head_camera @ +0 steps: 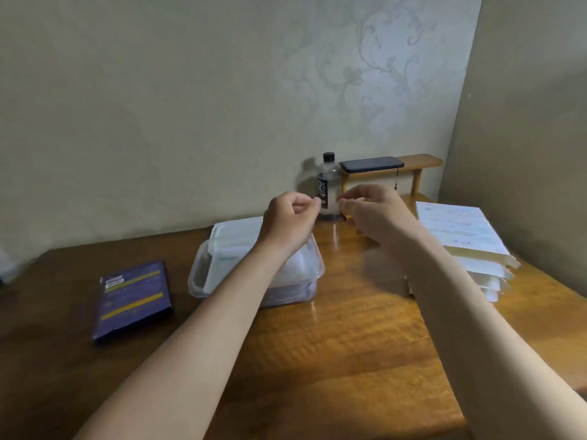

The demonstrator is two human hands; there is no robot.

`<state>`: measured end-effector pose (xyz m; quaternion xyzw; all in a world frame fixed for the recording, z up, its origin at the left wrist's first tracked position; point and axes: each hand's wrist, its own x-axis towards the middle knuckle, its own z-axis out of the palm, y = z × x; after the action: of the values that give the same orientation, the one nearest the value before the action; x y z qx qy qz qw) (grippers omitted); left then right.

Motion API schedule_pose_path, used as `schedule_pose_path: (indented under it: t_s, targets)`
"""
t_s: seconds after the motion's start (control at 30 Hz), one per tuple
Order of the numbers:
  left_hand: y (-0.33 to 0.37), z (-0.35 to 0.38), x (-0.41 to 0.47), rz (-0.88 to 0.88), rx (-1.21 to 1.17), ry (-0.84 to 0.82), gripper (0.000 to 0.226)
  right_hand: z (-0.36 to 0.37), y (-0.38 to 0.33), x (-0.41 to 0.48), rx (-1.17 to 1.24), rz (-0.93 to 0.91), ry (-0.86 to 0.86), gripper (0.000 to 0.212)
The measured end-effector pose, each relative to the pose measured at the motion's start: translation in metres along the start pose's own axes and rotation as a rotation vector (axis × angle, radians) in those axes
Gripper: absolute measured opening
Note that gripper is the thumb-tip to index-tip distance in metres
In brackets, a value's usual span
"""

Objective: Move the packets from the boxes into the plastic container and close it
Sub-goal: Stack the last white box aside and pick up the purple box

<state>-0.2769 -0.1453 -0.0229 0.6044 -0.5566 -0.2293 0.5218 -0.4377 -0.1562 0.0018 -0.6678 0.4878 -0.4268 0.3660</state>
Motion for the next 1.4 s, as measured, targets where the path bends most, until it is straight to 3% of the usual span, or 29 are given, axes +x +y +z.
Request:
schedule_pose_path:
  t_s: [0.1,0.23,0.37,0.6,0.73,0.93,1.27,1.4]
  targets:
    - [-0.018,-0.049,-0.009,0.001,0.077,0.086,0.015,0.052,-0.018,0.000,0.047,-0.014,-0.076,0.009]
    - [-0.044,-0.114,-0.023,-0.032,0.147,0.207,0.029,0.123,-0.040,-0.003,0.059,-0.028,-0.190,0.008]
    - [-0.075,-0.175,-0.036,-0.076,0.215,0.284,0.018,0.185,-0.063,-0.013,0.073,-0.050,-0.317,0.008]
    - [-0.136,-0.254,-0.055,-0.335,0.243,0.404,0.016,0.285,-0.077,-0.029,-0.008,-0.020,-0.526,0.027]
    - [-0.168,-0.271,-0.062,-0.461,0.190,0.402,0.019,0.322,-0.072,-0.035,-0.182,-0.006,-0.580,0.015]
    - [-0.194,-0.275,-0.067,-0.578,0.128,0.372,0.036,0.345,-0.056,-0.030,-0.289,0.064,-0.611,0.030]
    - [-0.200,-0.276,-0.063,-0.648,0.086,0.398,0.025,0.363,-0.039,-0.017,-0.289,0.161,-0.634,0.011]
    - [-0.197,-0.277,-0.064,-0.679,0.042,0.444,0.022,0.365,-0.039,-0.018,-0.309,0.131,-0.547,0.009]
